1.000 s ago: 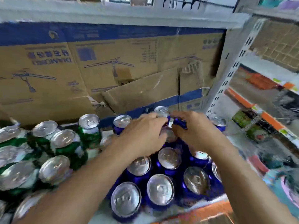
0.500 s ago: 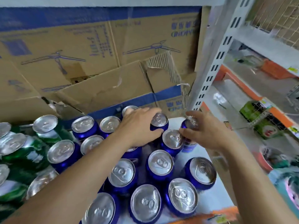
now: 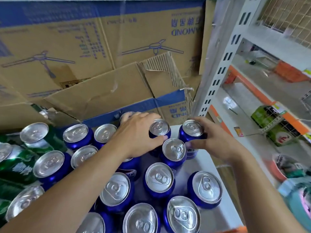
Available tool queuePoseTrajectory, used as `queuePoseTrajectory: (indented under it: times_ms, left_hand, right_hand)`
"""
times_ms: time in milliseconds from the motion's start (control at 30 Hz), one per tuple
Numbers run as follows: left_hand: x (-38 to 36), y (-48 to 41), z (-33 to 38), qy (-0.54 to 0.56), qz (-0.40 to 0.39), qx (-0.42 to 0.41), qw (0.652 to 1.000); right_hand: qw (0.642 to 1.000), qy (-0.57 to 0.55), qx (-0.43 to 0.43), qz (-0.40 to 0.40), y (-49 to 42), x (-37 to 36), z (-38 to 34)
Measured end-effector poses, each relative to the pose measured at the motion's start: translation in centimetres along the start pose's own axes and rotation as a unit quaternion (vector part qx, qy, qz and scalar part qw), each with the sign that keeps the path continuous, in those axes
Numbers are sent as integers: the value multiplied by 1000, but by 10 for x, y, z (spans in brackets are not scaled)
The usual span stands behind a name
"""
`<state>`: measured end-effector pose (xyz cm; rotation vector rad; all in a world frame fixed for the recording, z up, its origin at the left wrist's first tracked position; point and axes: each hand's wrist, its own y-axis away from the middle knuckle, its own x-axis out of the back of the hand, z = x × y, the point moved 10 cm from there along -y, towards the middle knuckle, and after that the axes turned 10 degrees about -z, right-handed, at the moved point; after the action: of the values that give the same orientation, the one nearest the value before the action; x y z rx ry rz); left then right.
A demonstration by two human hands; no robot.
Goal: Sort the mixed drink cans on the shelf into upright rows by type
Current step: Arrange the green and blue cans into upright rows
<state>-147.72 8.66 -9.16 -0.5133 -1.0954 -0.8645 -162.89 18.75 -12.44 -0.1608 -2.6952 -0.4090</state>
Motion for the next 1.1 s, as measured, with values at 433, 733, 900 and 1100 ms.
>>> queuePoseTrajectory:
  times_ms: [433, 733, 900, 1100]
  left_hand:
    - [2, 0, 1, 7, 0, -10, 1000]
    - [0, -1, -2, 7, 2, 6, 1000]
    - [0, -2, -2, -2, 3, 4, 1000]
    - [1, -1, -2, 2, 14, 2, 1000]
  right_hand:
    - [994, 69, 63, 60, -26, 19, -24]
    - [998, 8, 37, 53, -33, 21, -3]
    - [997, 6, 46, 58, -32, 17, 2]
    - [995, 38, 76, 57, -32, 6, -7]
